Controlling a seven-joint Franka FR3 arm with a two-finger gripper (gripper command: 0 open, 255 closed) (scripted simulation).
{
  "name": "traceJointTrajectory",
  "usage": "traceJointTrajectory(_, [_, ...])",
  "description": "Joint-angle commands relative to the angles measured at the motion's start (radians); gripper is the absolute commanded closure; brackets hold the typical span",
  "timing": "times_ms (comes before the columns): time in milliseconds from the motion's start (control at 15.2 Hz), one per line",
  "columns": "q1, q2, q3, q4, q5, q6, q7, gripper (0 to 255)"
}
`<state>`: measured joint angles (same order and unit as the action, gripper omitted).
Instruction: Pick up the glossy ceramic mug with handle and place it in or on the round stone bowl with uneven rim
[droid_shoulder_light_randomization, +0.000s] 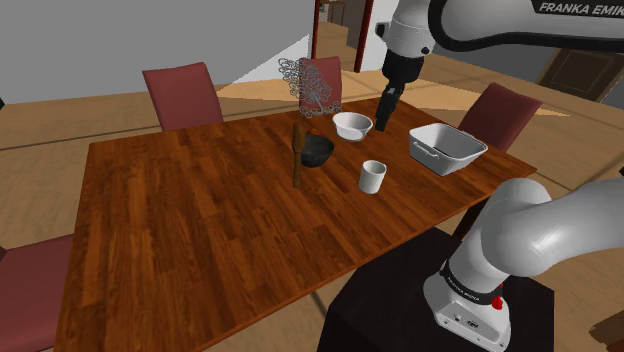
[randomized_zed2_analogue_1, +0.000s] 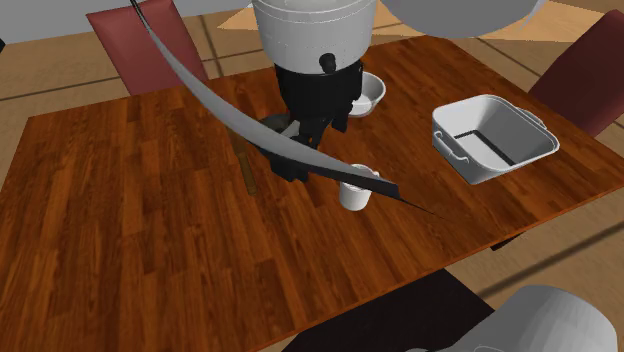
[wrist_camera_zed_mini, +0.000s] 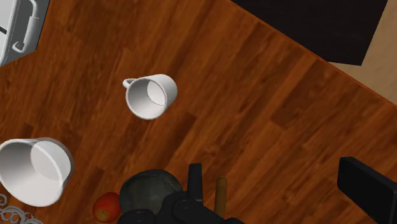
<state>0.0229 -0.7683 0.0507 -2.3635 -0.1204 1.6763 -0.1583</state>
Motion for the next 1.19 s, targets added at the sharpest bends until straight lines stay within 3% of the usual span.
traceJointTrajectory(0, [0.0, 0.0, 0.0, 0.0, 0.0, 0.0, 0.0, 0])
traceJointTrajectory(594, [-0.045, 0.055, -0.143, -0.215, -0.051, 0.274, -0.105, 0])
traceJointTrajectory(1122, [-0.086, 0.229, -0.28, -0.319, -0.089, 0.551, -0.21, 0])
